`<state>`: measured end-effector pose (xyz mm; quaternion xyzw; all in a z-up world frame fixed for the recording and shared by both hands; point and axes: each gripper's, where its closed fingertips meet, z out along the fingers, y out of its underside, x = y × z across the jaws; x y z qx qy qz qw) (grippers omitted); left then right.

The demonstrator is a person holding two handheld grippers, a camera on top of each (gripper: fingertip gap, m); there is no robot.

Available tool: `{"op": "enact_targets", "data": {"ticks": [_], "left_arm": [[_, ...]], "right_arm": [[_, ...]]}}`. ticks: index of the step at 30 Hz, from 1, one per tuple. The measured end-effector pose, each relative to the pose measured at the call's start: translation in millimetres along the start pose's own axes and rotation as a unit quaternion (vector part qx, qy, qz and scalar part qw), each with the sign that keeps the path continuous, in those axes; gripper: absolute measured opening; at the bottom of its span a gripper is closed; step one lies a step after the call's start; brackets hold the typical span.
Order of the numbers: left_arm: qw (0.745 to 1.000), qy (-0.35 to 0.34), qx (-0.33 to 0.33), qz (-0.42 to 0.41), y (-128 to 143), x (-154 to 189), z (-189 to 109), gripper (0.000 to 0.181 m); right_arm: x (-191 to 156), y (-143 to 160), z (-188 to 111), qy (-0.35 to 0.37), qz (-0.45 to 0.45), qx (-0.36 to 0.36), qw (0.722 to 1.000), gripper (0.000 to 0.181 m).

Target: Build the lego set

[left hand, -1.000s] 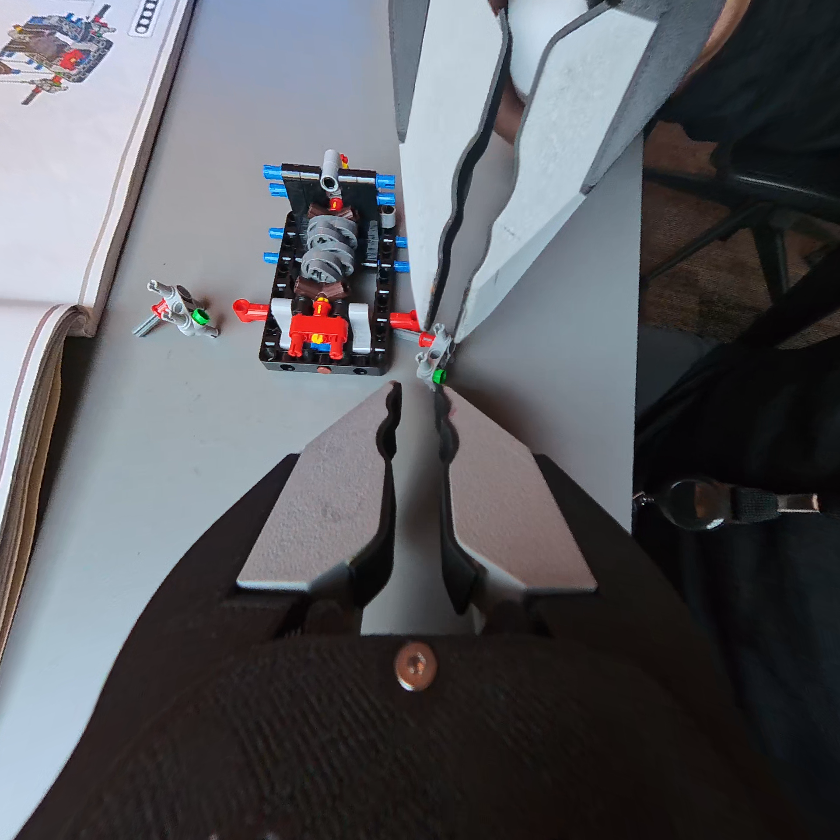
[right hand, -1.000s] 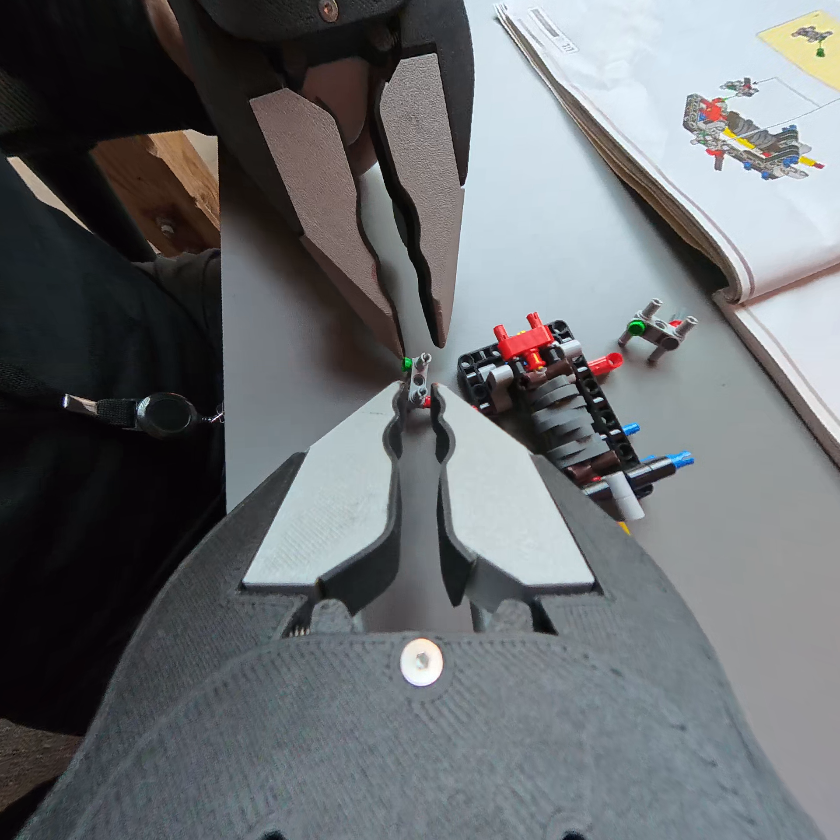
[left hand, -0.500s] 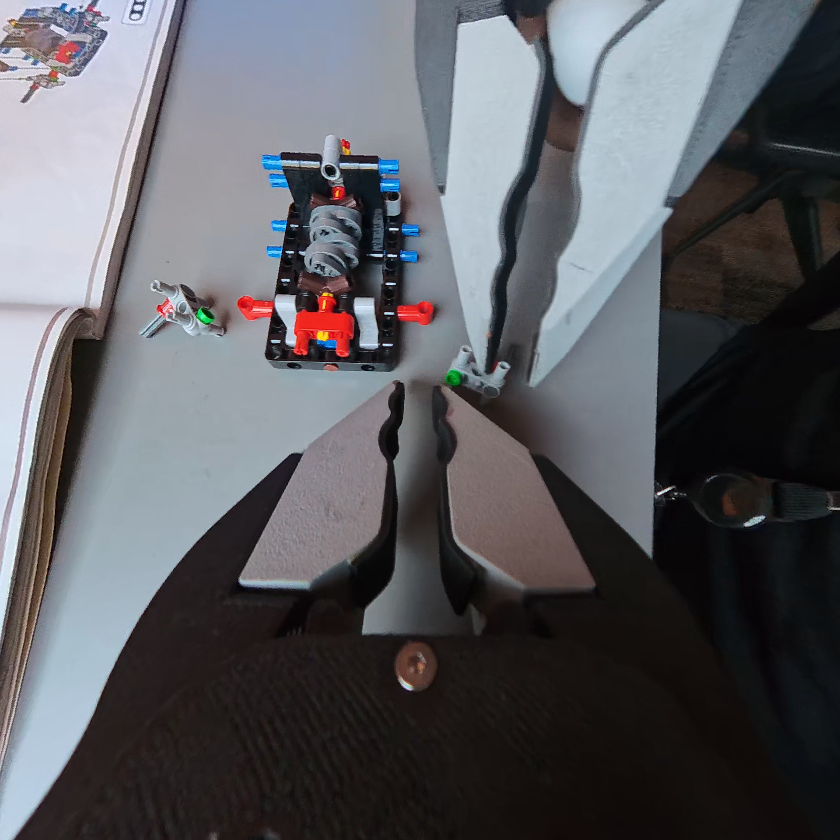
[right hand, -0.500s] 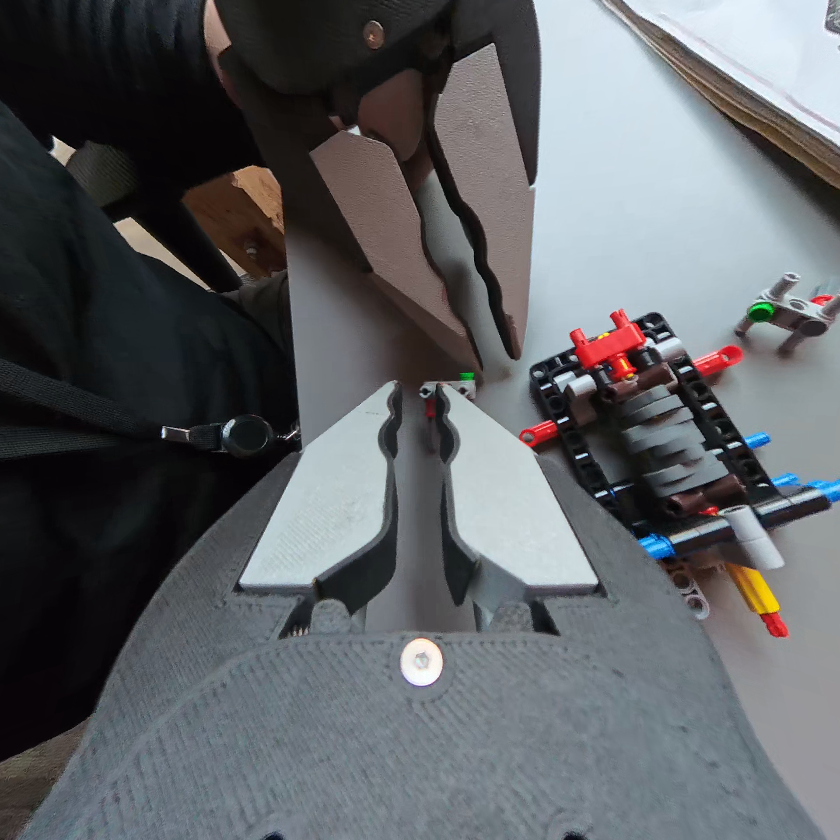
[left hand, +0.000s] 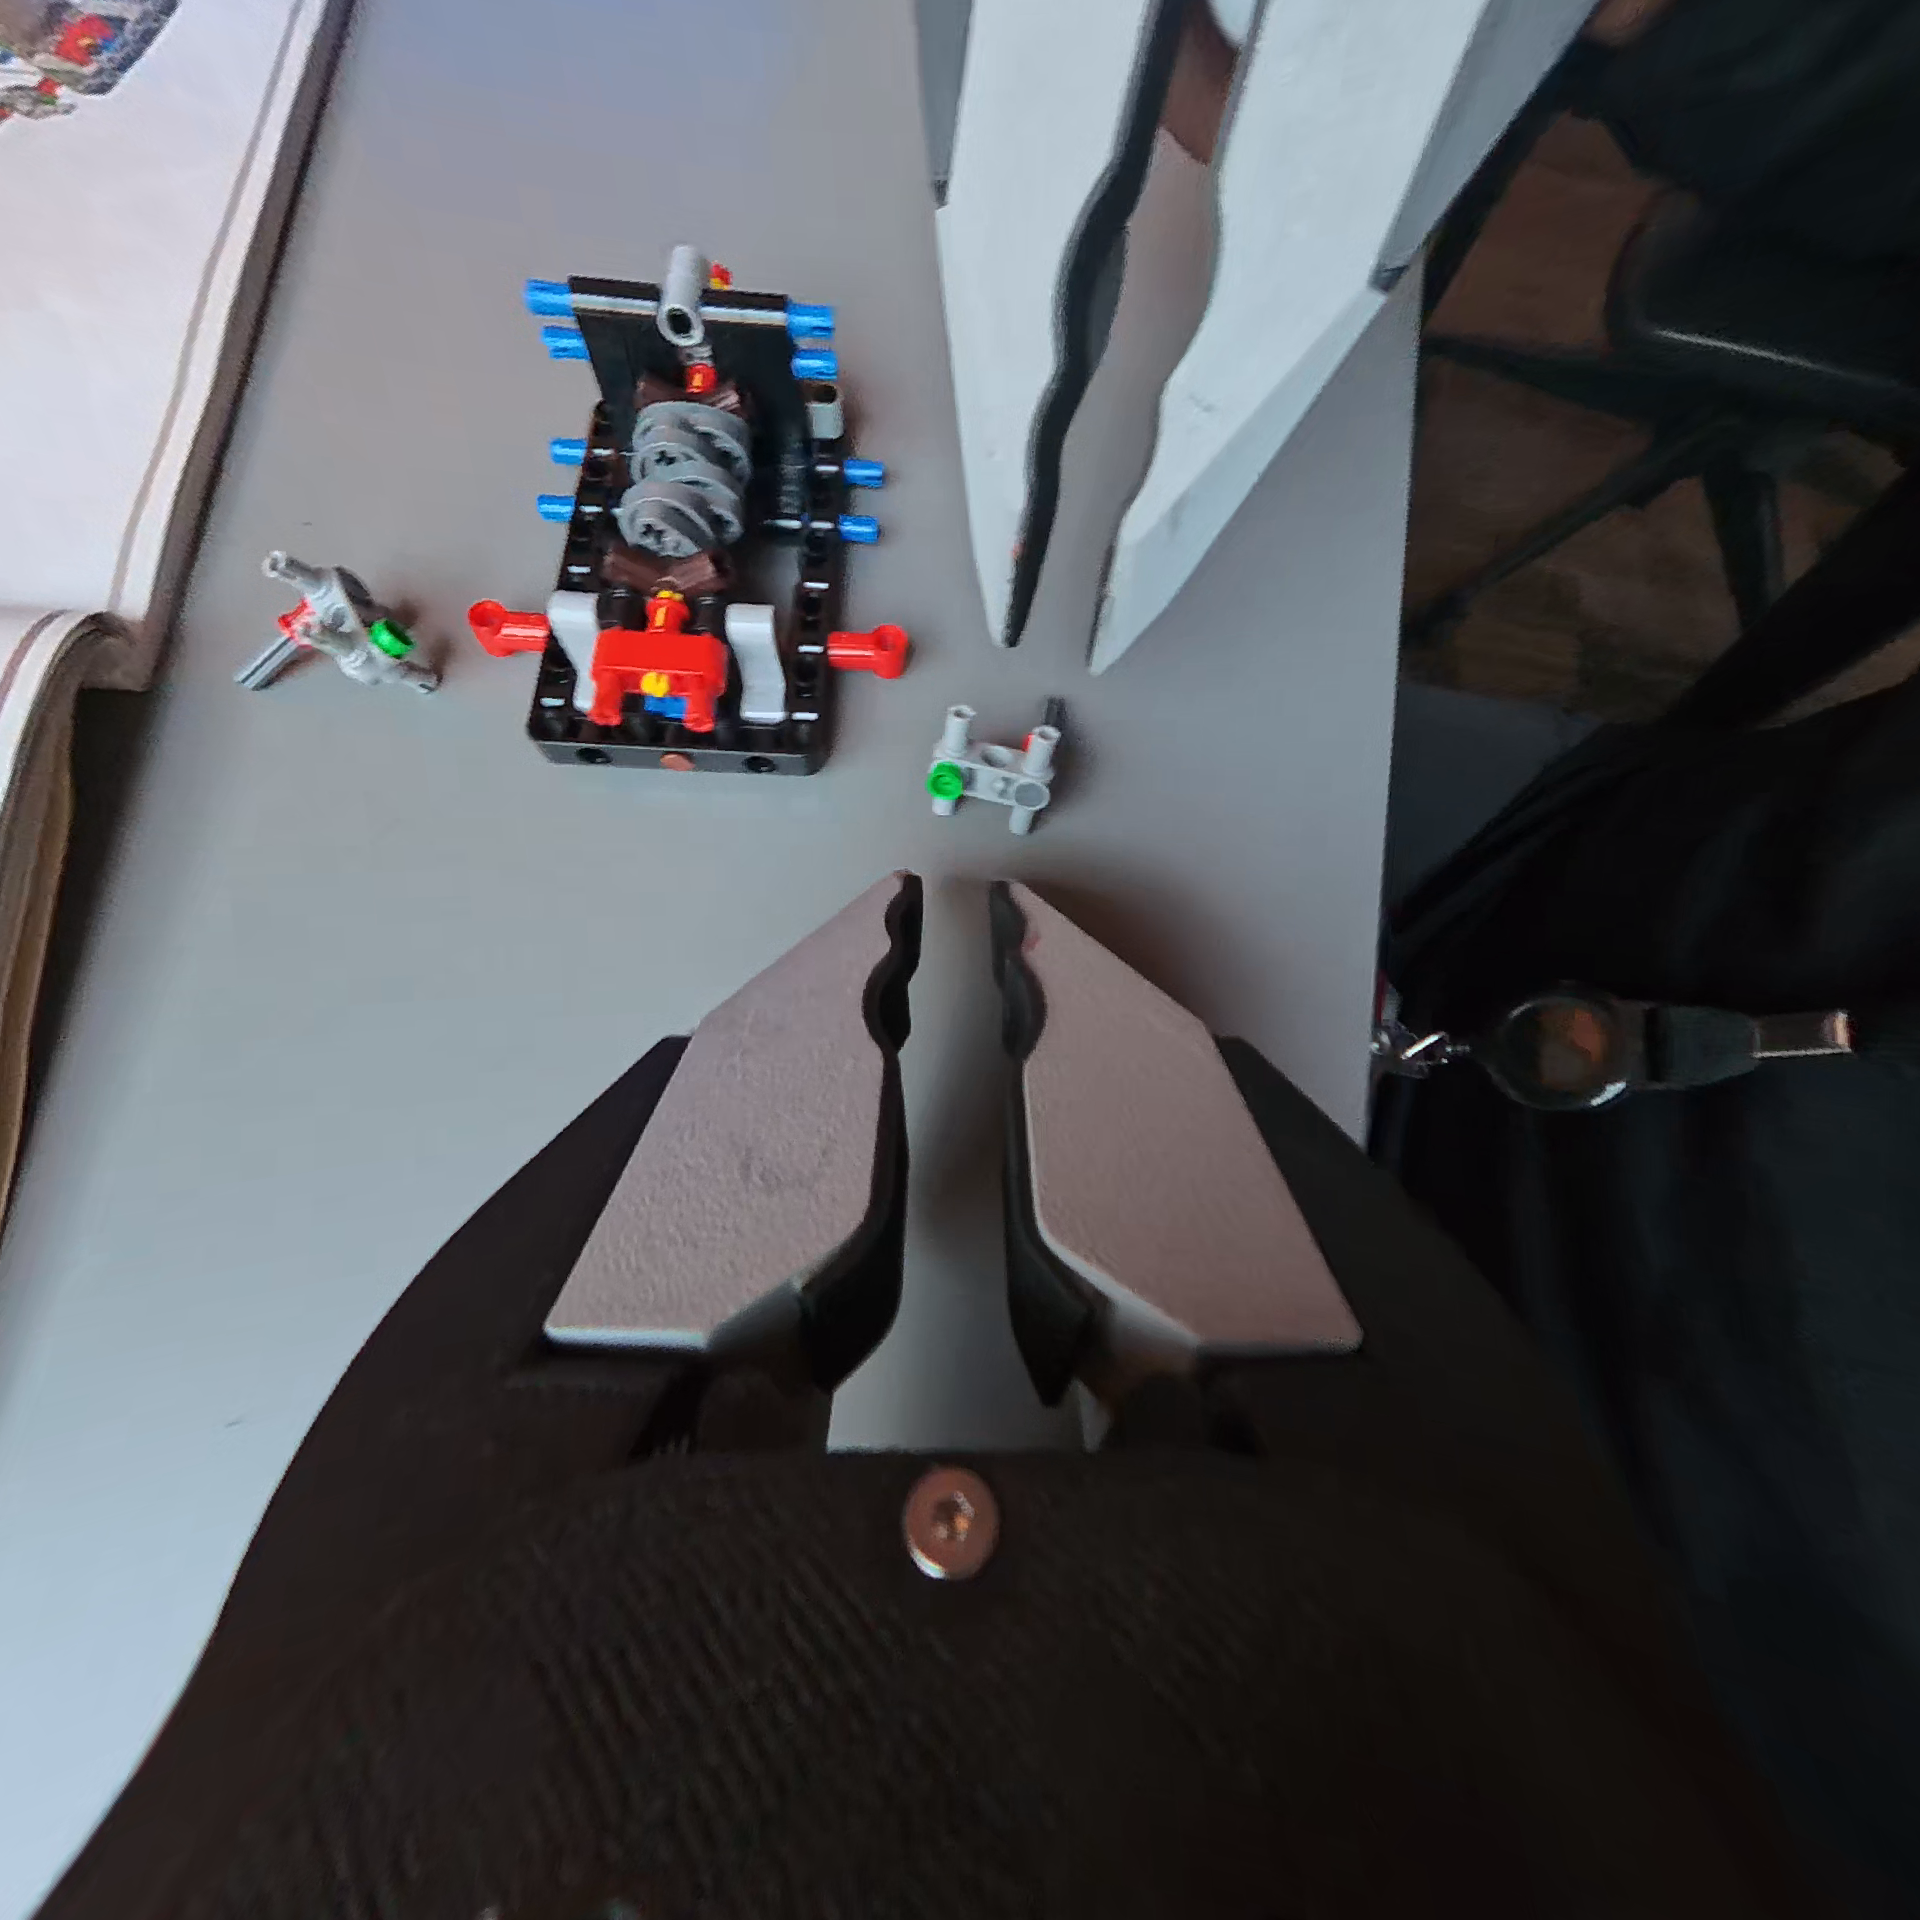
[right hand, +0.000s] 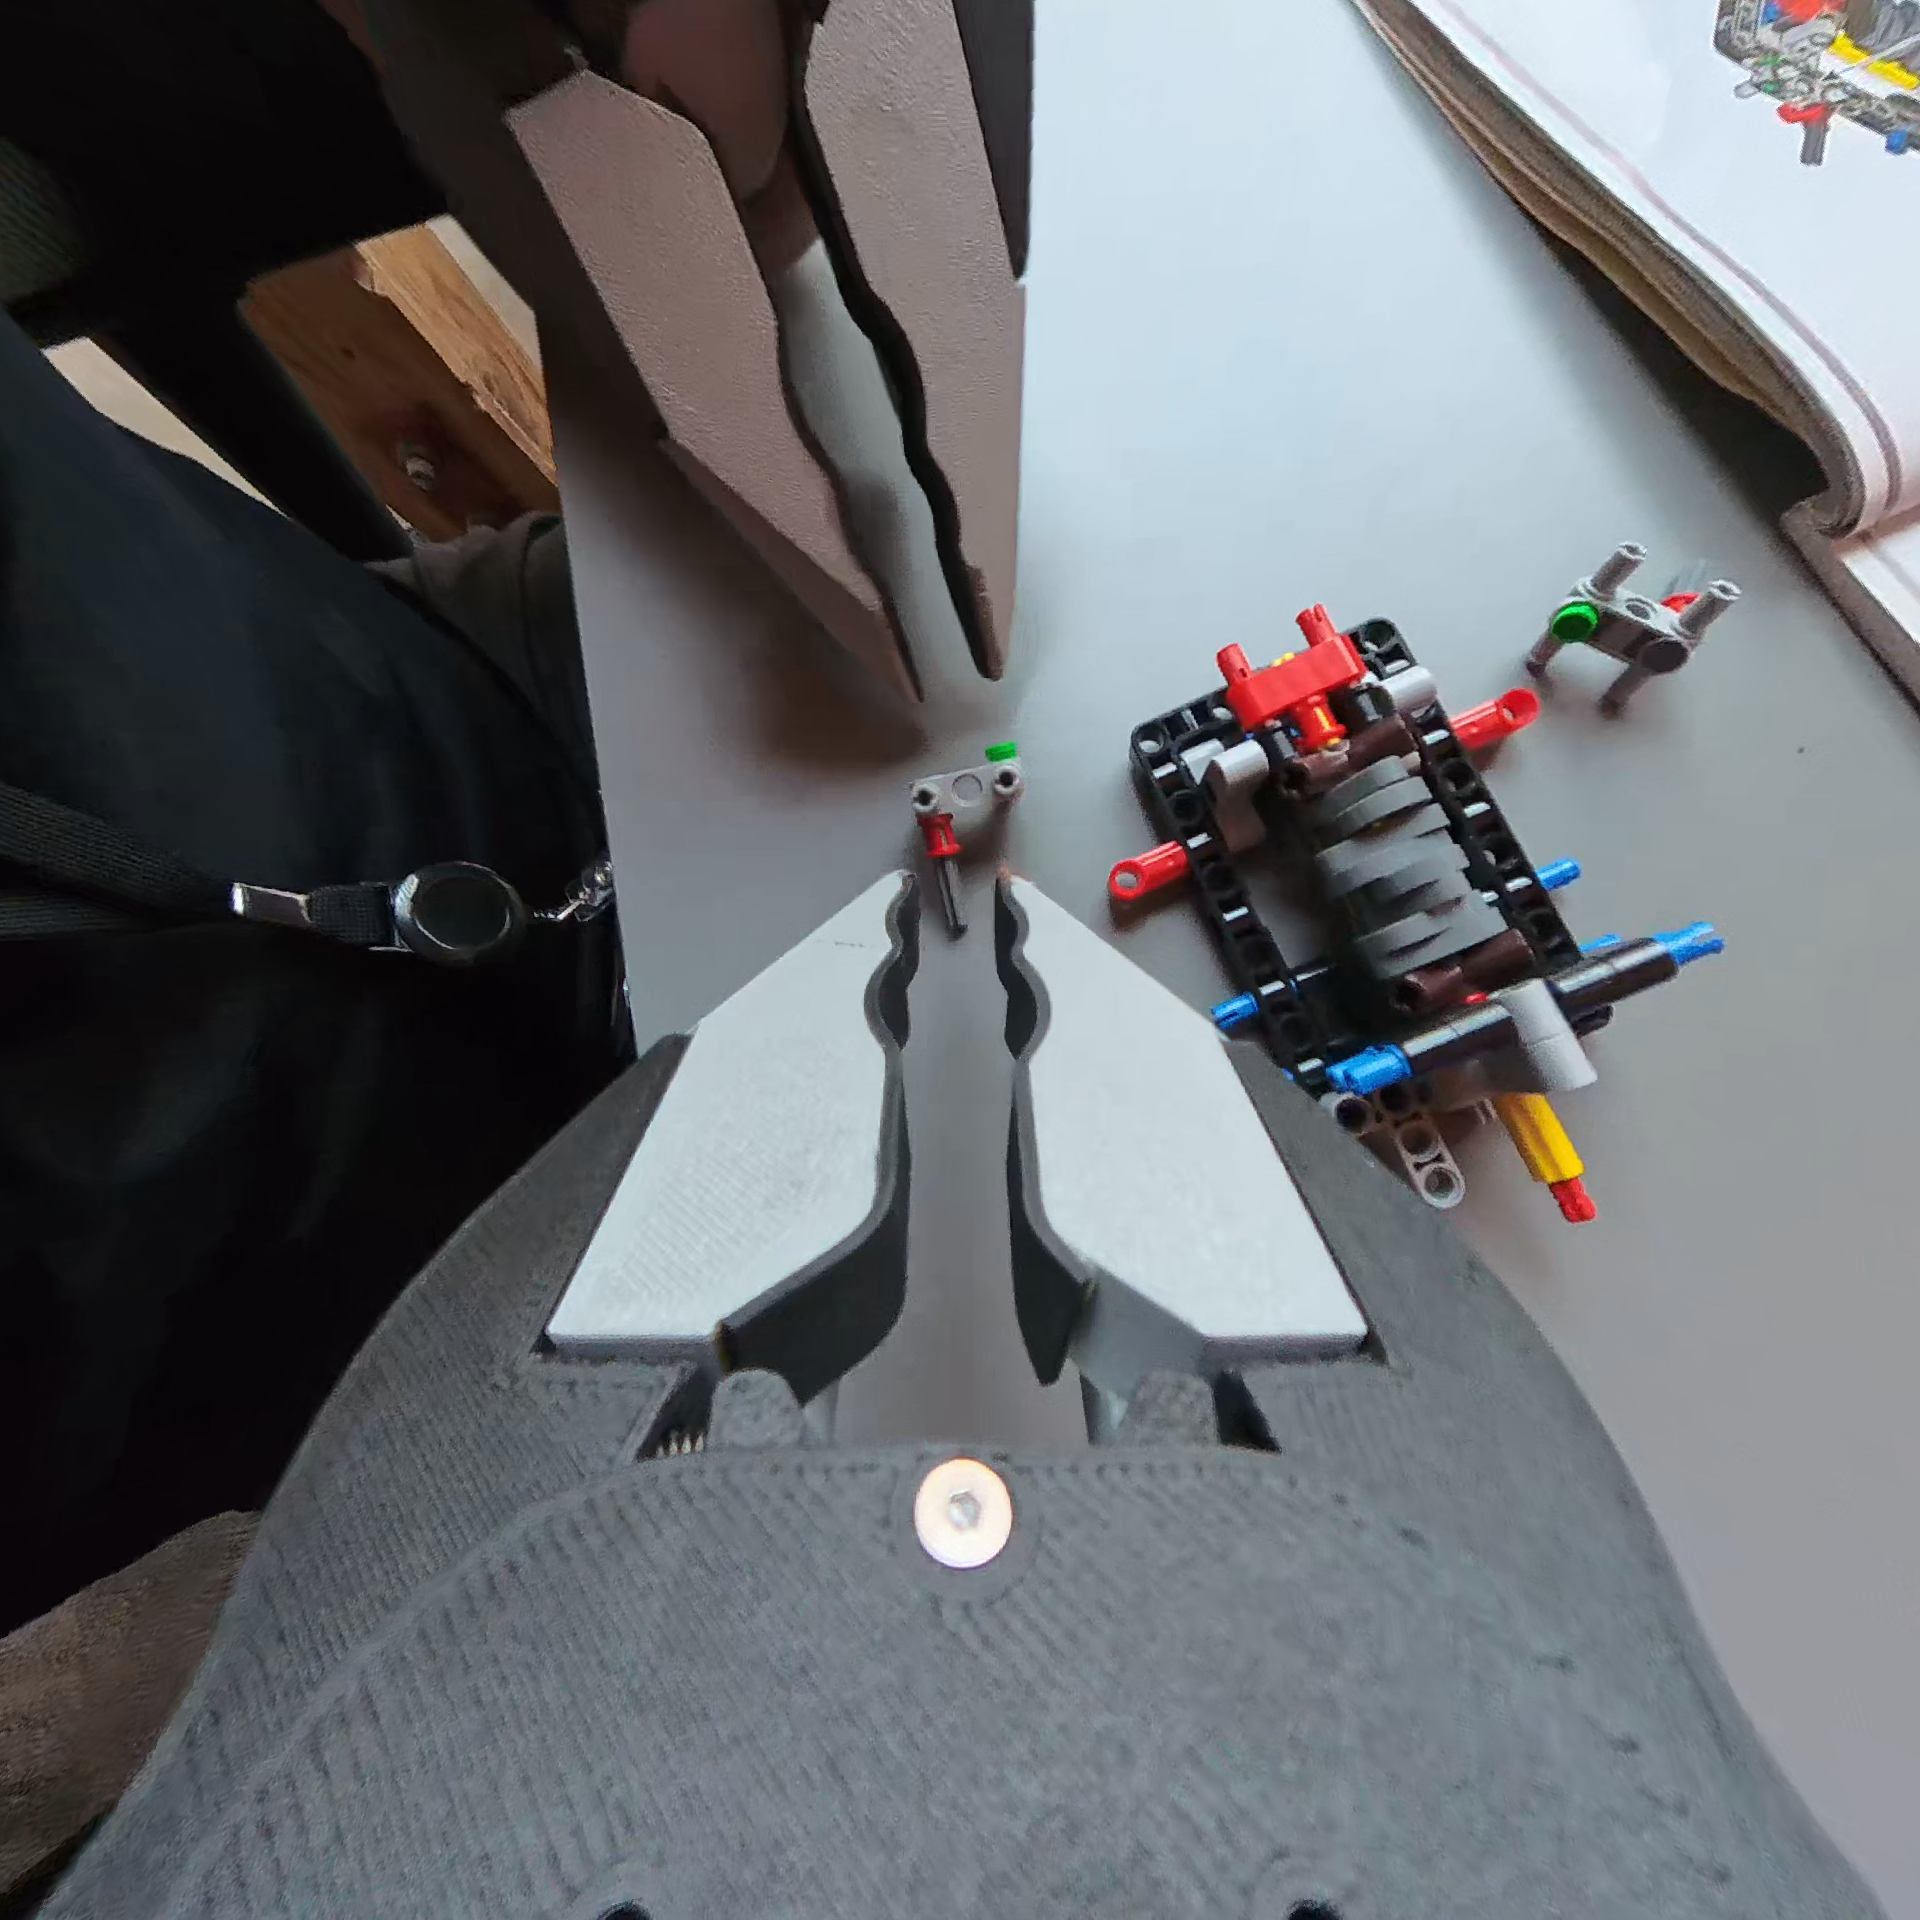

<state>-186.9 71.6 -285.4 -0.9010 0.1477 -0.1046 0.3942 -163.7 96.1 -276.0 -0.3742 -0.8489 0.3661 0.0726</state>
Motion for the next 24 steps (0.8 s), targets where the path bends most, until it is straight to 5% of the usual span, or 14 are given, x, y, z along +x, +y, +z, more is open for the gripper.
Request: {"op": "enact_targets", "data": {"ticks": [24], "left_arm": [[1.000,-0.017,-0.012,0.005,3,-6,6,0.014]], "right_arm": [[-3,3,0,-0.016,-0.004,0.000,1.000,0.012]]}}
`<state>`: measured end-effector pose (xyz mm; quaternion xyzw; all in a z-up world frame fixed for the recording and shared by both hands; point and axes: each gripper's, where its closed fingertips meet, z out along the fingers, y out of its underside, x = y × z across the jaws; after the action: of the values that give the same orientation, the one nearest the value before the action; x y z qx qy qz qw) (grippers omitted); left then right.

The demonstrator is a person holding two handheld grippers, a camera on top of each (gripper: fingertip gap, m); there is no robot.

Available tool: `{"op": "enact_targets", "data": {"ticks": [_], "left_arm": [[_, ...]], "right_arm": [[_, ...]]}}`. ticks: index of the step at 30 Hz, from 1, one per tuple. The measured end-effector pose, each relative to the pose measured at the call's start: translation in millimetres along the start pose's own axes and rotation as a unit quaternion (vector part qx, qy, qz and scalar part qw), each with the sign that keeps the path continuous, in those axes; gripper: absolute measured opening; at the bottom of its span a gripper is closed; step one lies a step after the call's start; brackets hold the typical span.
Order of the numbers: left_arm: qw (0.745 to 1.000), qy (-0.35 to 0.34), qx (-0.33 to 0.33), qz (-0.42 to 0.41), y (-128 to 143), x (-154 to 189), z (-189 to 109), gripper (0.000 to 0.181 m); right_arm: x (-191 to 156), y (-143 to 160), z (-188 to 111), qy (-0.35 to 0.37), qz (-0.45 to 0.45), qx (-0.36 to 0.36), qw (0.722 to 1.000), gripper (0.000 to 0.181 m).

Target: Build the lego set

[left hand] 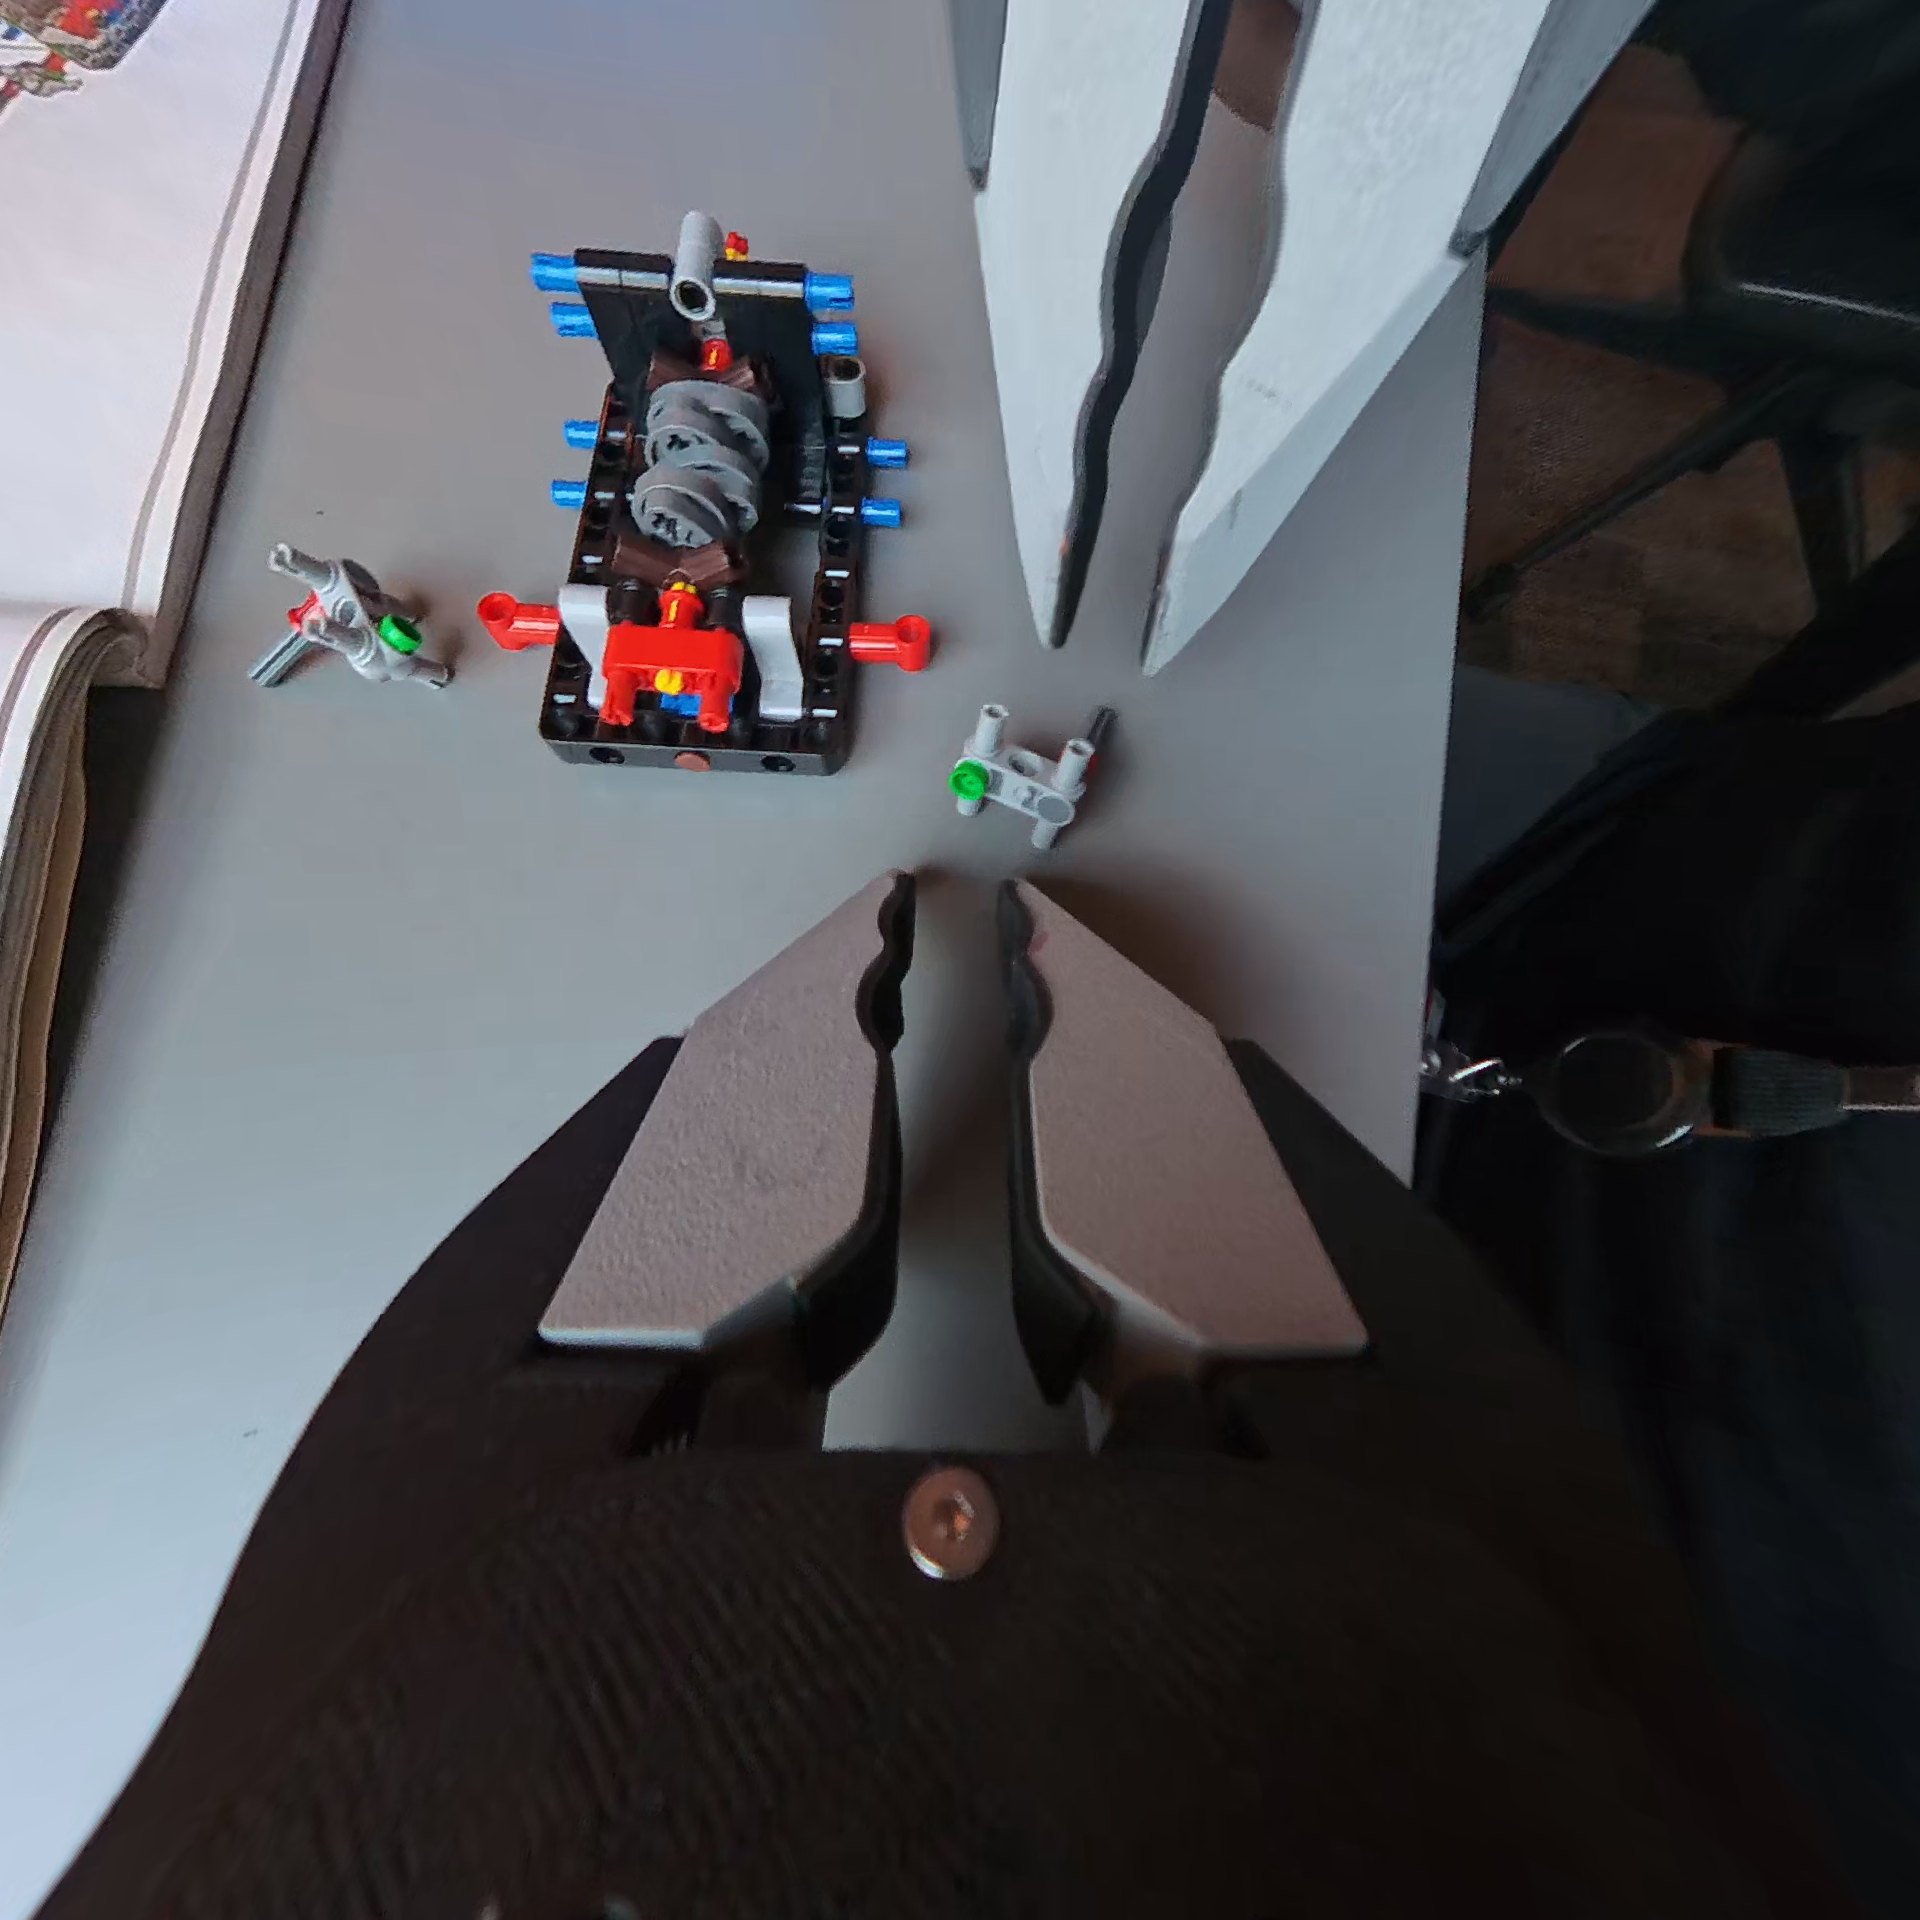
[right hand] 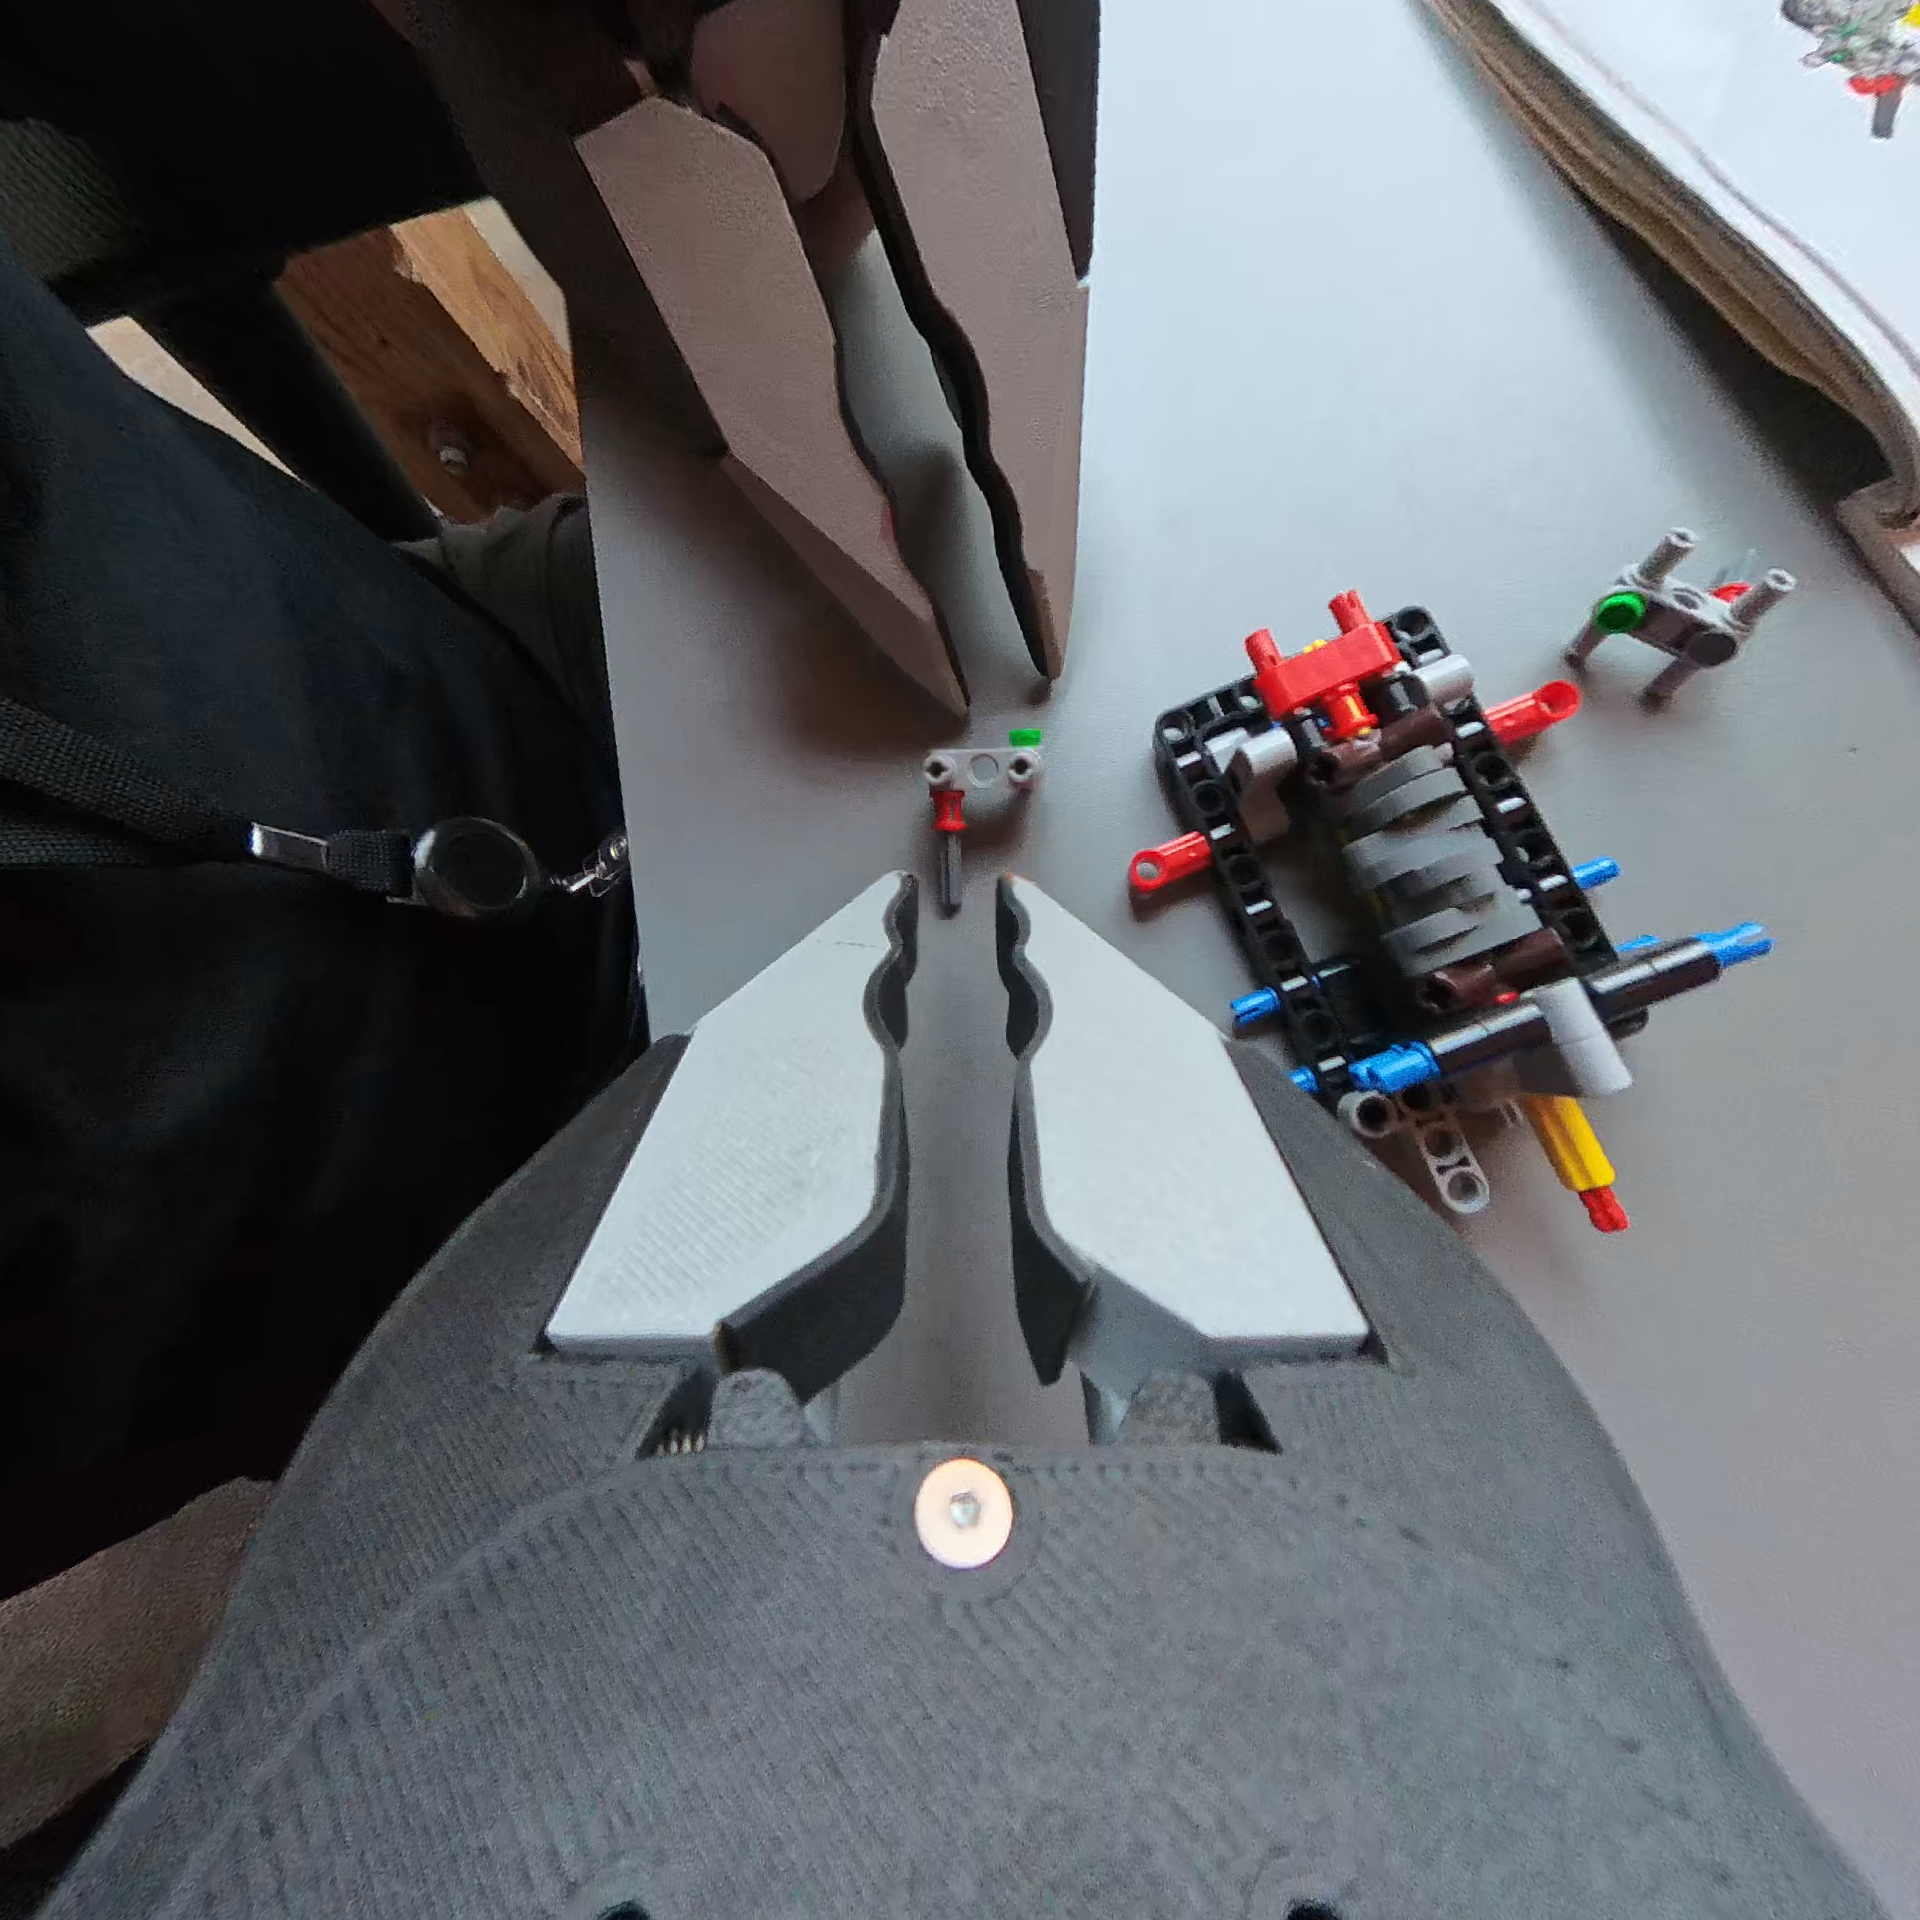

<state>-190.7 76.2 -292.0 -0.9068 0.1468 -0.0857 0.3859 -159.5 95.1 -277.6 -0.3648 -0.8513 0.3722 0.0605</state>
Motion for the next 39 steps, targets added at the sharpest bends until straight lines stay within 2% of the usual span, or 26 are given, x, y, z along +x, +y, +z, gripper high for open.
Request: {"op": "enact_targets", "data": {"ticks": [3,7,11,15,20,23,26,29,31,34,39], "left_arm": [[1.000,0.001,0.000,-0.008,1,-2,-1,0.014],[1.000,0.002,0.000,-0.010,1,-3,0,0.013],[1.000,0.003,0.000,-0.009,1,-3,0,0.014],[1.000,0.006,0.000,-0.009,1,-2,0,0.014],[1.000,0.009,0.001,-0.003,1,-2,-2,0.016],[0.999,0.003,0.033,0.041,-7,1,-7,0.019],[0.990,-0.040,0.089,0.097,-24,-1,-15,0.020],[0.977,-0.076,0.142,0.140,-40,1,-25,0.020],[0.965,-0.111,0.174,0.160,-51,-1,-35,0.014],[0.954,-0.134,0.209,0.166,-65,0,-45,0.010],[0.954,-0.143,0.205,0.165,-65,-1,-41,0.015]], "right_arm": [[-7,-9,1,-0.001,-0.016,0.017,1.000,0.015],[-12,-24,8,0.032,-0.056,0.043,0.997,0.013],[-6,-18,16,0.046,-0.060,0.020,0.997,0.013],[-6,-21,16,0.045,-0.060,0.034,0.997,0.001],[-7,-28,9,0.015,-0.025,0.071,0.997,0.001],[-7,-37,-3,-0.028,0.023,0.121,0.992,0.001],[-10,-52,-20,-0.106,0.090,0.194,0.971,0.001],[-9,-63,-38,-0.181,0.156,0.262,0.935,0.000],[-6,-67,-46,-0.214,0.189,0.292,0.913,0.000],[-3,-70,-52,-0.239,0.217,0.317,0.892,0.000],[1,-74,-57,-0.262,0.248,0.341,0.868,0.001]]}}
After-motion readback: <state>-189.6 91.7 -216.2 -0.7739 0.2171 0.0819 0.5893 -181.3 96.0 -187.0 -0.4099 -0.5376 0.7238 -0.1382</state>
